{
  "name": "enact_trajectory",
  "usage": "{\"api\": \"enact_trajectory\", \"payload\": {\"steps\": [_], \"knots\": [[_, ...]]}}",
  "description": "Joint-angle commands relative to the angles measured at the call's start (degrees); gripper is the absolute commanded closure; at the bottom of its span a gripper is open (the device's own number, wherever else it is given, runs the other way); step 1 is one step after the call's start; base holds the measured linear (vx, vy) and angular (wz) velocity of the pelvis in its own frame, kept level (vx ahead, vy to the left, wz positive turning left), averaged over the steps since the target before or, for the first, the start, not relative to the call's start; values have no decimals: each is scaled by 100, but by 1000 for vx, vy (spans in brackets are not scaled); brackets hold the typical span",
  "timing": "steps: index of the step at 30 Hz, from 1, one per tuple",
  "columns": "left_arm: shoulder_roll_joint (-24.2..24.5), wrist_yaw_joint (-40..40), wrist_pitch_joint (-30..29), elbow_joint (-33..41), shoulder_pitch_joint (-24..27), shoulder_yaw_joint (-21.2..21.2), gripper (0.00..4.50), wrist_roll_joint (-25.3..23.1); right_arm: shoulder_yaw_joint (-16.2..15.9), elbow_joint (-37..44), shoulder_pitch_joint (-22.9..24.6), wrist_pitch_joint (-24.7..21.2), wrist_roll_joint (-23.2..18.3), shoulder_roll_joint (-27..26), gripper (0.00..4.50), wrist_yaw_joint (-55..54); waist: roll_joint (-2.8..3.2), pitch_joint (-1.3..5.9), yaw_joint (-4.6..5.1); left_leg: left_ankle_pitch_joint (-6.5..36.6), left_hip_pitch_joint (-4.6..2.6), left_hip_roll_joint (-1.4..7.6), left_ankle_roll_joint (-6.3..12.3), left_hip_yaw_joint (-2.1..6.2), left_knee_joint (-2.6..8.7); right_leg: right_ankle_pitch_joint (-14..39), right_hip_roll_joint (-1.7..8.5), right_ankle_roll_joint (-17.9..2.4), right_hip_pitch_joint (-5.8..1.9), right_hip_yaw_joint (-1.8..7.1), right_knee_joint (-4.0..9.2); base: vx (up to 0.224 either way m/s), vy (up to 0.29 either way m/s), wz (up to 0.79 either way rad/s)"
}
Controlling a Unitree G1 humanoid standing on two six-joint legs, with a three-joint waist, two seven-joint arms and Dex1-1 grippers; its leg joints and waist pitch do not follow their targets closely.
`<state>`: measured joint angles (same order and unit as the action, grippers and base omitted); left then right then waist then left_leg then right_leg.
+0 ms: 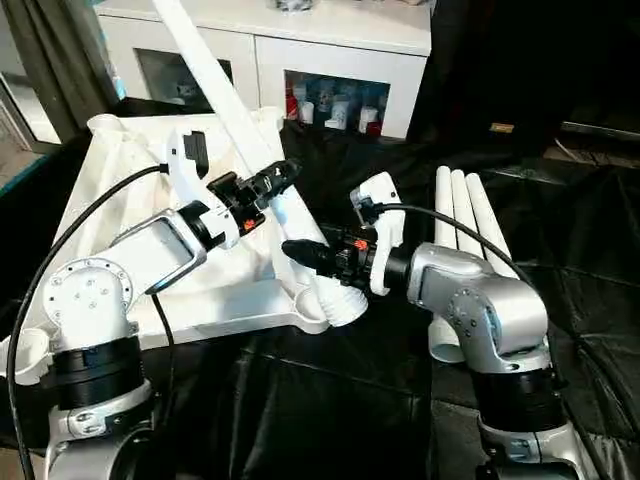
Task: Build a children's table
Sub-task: Pick table leg
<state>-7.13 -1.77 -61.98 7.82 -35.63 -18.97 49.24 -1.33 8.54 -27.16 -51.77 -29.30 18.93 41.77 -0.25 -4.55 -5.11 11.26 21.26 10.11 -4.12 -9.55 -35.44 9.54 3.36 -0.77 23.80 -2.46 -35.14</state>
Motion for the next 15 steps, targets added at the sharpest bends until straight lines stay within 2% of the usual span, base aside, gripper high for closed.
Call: {"api": "enact_trajectory", "payload": {"steps": [1, 2, 3, 4, 5, 6, 7, 8, 10, 12, 14, 15], "knots": [[43, 3, -17, 85, 20, 155, 264, -15, -25, 38, -106, 128, 16, 20, 264, -42, -11, 514, -14, 373, -2, 181, 325, 61, 343, 1067, 343, -1038, -388, 206, 398, 0, 0, 0], [90, 93, -31, 115, 56, 215, 264, -14, -41, 44, -111, 152, 28, 21, 264, -34, -8, 511, -11, 377, -1, 182, 325, 62, 344, 1082, 343, -1031, -388, 205, 399, 0, 0, 0], [97, 111, -35, 119, 62, 223, 265, -9, -44, 45, -112, 156, 30, 21, 264, -32, 33, 511, -20, 391, -7, 185, 313, 69, 345, 1094, 347, -1034, -382, 204, 396, 0, 0, 0], [158, 263, -45, 154, 93, 304, 265, 12, -75, 68, -99, 199, 59, 28, 264, 1, 10, 509, -7, 416, -8, 185, 308, 63, 346, 1094, 340, -1036, -383, 204, 403, 0, 0, 0], [205, 392, -27, 169, 105, 363, 265, 20, -81, 72, -92, 211, 57, 25, 264, 19, 32, 508, -14, 434, -6, 187, 299, 69, 352, 1130, 347, -1029, -383, 203, 401, 0, 0, 0], [218, 428, -24, 174, 109, 379, 265, 26, -81, 71, -90, 209, 54, 26, 229, 22, 20, 513, -6, 426, -4, 184, 294, 63, 347, 1090, 342, -1027, -383, 207, 401, 0, 0, 0], [318, 678, -9, 193, 129, 490, 265, 58, -75, 49, -86, 192, 23, 46, 229, 67, 19, 512, -10, 427, -11, 183, 292, 66, 350, 1083, 340, -1031, -382, 203, 400, 0, 0, 0], [358, 763, -7, 192, 133, 527, 265, 72, -75, 31, -90, 189, 3, 61, 194, 85, 32, 512, -4, 435, -9, 185, 295, 65, 352, 1078, 339, -1033, -382, 206, 400, 0, 0, 0], [504, 1035, -14, 175, 133, 636, 266, 89, -29, -6, -110, 153, -111, 126, 193, 223, 36, 518, -9, 432, -23, 188, 291, 68, 354, 1032, 339, -1047, -377, 205, 390, 0, 0, 0], [795, 1463, 1, 168, 128, 849, 266, 46, 111, -17, -118, 98, -320, 223, 165, 442, 50, 520, -28, 458, -49, 195, 314, 64, 356, 1018, 341, -1077, -360, 207, 386, 0, 0, 0], [1195, 2035, 77, 178, 109, 1111, 266, -33, 219, -41, -110, 28, -507, 332, 155, 657, 44, 519, -25, 426, -34, 190, 346, 67, 363, 961, 338, -1079, -376, 211, 362, 0, 0, 0], [1235, 2095, 89, 172, 101, 1128, 266, -36, 225, -47, -107, 19, -523, 348, 148, 683, 49, 519, -16, 407, -27, 195, 337, 61, 360, 903, 337, -1101, -377, 213, 351, 0, 0, 0]]}}
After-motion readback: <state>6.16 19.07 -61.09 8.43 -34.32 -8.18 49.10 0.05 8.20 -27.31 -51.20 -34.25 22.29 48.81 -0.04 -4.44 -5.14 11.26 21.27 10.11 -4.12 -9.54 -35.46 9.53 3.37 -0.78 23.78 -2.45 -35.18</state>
